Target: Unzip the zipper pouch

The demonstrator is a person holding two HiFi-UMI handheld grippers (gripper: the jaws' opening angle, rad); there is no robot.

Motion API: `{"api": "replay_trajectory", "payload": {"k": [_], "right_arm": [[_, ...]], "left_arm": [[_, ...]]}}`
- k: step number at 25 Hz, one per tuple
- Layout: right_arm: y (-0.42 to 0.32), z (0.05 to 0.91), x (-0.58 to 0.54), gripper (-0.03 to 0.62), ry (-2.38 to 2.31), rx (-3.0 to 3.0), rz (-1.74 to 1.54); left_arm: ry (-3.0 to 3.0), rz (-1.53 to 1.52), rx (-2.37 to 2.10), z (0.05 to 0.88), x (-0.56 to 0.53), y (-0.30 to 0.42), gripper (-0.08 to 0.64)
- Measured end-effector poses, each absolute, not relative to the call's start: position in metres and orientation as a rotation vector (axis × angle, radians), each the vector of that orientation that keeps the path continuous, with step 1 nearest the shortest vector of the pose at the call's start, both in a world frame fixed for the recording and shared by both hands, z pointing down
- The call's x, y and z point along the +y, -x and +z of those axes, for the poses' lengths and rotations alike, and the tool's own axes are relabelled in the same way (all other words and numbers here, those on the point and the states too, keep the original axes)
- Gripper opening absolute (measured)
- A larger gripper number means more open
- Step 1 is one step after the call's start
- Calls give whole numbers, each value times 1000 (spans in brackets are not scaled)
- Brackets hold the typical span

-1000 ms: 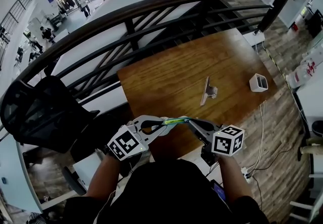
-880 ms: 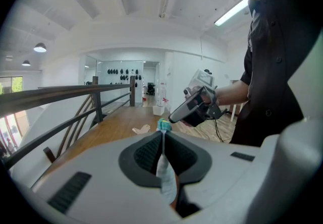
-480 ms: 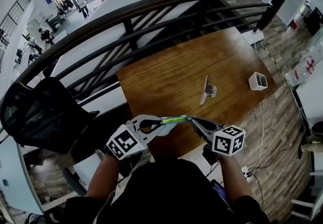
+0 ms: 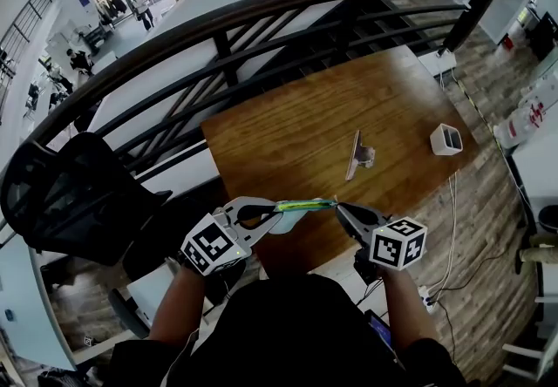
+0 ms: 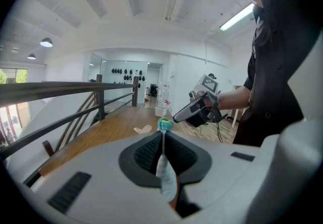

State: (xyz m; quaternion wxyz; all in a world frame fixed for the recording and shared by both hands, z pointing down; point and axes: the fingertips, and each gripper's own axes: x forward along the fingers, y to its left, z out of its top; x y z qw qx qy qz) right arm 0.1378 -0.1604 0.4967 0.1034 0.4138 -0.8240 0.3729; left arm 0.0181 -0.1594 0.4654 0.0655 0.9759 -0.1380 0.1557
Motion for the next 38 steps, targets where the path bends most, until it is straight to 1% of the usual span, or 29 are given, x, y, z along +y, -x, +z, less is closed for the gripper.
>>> {"api": "replay_trajectory", "payload": {"k": [28,38], "right_arm": [[-163,501,-174,2,-1339,-2366,1059],[-171,493,-182,2,-1414,-2373,1054]], "left_arm": [[-2917,457,-439,475,-175,-11,18],[-2884,370,-441,475,-193,-19,20]]}}
